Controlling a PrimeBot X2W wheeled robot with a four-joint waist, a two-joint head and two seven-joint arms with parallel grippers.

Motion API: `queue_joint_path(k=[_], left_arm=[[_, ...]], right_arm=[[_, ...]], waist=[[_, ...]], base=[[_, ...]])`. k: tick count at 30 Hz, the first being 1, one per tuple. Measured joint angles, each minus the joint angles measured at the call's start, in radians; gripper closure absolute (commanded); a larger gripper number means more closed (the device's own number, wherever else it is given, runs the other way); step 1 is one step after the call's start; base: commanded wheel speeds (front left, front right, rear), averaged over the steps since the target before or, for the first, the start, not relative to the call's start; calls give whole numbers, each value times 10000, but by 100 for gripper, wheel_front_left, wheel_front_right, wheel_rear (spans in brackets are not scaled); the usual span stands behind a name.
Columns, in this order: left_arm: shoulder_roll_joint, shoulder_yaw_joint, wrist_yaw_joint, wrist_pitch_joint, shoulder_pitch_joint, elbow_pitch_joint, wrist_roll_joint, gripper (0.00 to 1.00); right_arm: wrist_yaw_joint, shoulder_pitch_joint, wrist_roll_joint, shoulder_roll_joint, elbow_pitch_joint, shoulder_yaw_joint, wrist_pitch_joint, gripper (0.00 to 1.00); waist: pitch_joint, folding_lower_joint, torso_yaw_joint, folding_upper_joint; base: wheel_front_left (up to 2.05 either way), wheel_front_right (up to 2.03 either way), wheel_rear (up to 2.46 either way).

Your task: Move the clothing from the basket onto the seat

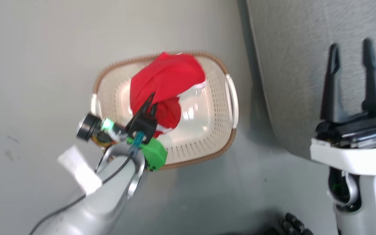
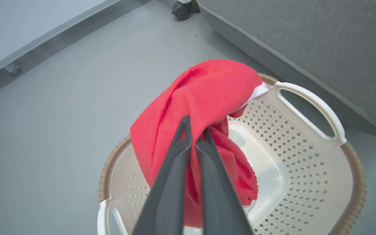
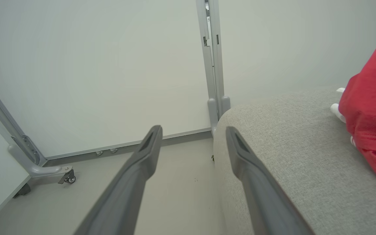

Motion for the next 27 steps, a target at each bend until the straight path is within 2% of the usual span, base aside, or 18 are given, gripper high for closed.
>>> queue_joint_path(k=[4,11,21,27], left_arm=[[171,1139,188,-2,1470,-1356,-46,100],[221,2692,63,-2,3731,-2976,102,100],[161,4027,-378,-2,5515,-4669,673,100],[35,4247,-813,-2,5873,-5204,928,100]], right_arm=[[0,603,-46,0,456,336,0,0],[-2,1667,-69,2,1220,1208,0,0],[-2,2519,-148,4,1847,2044,0,0],[-2,2840,-163,-203,2052,2441,0,0]], waist=[[-1166,0,53,0],[-3126,0,78,0],[-5576,-1,-69,0],[-6620,-1,-233,0]], base=[[0,0,0],[0,0,0],[0,0,0],[0,0,0]])
